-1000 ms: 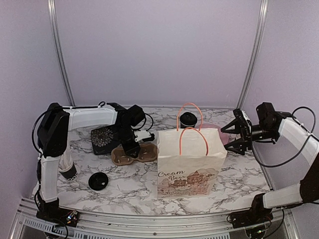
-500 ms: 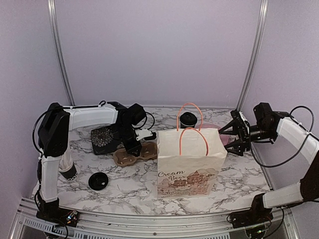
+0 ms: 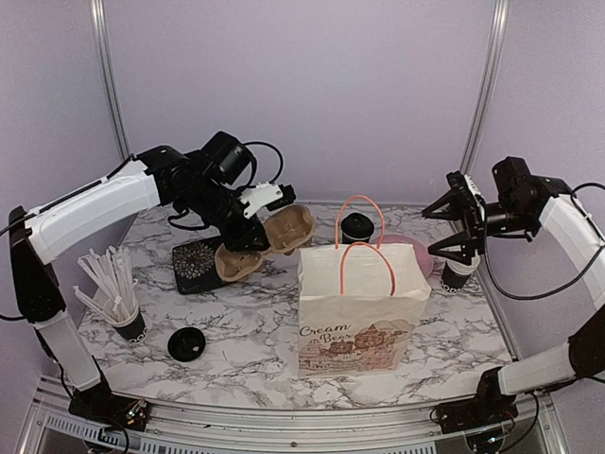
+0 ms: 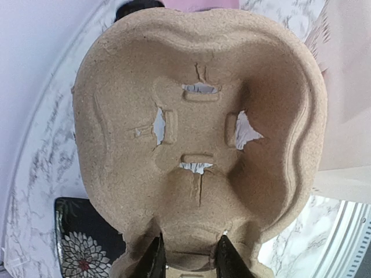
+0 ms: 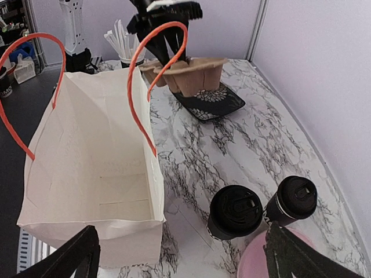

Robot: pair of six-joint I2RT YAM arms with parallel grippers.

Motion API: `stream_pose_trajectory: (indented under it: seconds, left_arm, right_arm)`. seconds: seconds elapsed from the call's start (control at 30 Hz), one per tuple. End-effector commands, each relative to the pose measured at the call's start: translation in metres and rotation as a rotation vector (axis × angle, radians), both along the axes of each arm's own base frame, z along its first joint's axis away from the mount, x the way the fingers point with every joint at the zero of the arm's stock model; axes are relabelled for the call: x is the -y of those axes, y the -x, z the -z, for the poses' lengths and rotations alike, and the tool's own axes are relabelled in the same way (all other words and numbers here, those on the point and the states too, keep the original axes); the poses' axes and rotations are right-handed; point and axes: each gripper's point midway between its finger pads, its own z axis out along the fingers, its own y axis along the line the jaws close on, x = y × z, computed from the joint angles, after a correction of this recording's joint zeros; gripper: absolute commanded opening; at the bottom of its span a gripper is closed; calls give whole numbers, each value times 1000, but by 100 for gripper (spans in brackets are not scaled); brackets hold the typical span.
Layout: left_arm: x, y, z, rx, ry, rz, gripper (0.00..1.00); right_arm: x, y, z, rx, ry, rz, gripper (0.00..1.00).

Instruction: Pack the takeout coffee

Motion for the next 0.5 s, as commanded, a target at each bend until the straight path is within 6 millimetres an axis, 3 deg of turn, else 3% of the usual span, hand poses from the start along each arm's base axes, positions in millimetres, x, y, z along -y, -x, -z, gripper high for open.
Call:
stream_pose_trajectory:
  seconds: [0.0,0.17,0.3,0.47]
  left_arm:
    - [1,26,-65,43,141,24,29]
    - [15,69,-145,87,354,145,29]
    - [31,104,-196,120,523,255,29]
    - [60,128,-225,111,731,384,28]
  right_arm:
    - [-16,3,-18,-51,-4,-49,96]
    - [-42,-1,-23,-79,19,-86,94]
    - [-62,-6,-27,-82,19,-98,92]
    - [-81,-5,-42,-106,-15,-142,90]
